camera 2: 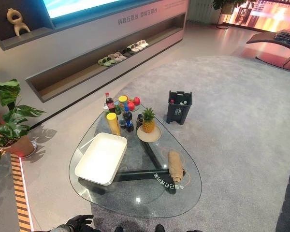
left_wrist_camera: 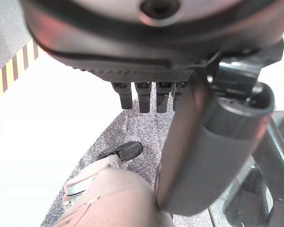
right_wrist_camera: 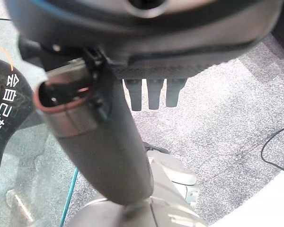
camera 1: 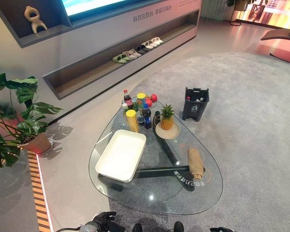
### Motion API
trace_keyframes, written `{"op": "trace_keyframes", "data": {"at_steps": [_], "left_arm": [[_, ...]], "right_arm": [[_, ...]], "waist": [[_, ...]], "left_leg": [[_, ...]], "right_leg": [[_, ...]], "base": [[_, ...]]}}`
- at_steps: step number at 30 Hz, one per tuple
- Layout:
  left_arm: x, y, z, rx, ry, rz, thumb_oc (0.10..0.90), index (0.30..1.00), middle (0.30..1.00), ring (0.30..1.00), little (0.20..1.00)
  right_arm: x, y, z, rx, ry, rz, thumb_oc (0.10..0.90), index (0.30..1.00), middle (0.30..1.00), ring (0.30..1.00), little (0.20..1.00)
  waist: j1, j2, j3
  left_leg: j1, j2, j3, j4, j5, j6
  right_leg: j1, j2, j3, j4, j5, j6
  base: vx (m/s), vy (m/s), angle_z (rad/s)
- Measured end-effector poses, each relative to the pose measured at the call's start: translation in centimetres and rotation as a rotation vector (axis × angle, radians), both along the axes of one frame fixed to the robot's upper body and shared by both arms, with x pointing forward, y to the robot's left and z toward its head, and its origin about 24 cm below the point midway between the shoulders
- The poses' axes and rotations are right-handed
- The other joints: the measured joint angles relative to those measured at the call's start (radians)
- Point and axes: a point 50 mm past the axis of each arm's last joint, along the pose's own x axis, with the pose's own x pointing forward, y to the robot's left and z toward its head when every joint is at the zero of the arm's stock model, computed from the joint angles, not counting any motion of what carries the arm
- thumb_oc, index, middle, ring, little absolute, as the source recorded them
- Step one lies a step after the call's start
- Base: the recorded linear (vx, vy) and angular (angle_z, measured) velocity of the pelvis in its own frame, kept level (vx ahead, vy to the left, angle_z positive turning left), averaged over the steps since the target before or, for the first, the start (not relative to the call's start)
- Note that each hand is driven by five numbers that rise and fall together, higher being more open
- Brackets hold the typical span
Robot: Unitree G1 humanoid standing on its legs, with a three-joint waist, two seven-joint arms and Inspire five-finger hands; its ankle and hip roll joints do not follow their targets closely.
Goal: Wipe the table with a cloth and put it in the basket.
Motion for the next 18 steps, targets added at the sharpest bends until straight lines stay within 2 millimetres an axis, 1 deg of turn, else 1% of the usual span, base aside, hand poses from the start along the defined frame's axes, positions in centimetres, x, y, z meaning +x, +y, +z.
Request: {"op": "trace_keyframes", "data": {"at_steps": [18], "left_arm": [[-0.01, -0.01, 0.00, -0.003, 0.000, 0.000, 0.800, 0.900, 0.900, 0.900, 0.900]], "right_arm": [[0.00, 0.01, 0.00, 0.000, 0.000, 0.001, 0.800, 0.900, 0.900, 0.900, 0.900]], "waist": [[0.000, -0.001, 0.000]], "left_leg": [[0.000, 0.000, 0.000, 0.000, 0.002, -0.003]], "right_leg": [[0.001, 0.000, 0.000, 0.000, 0.001, 0.001]], "base": [[0.00, 0.000, 0.00]]}}
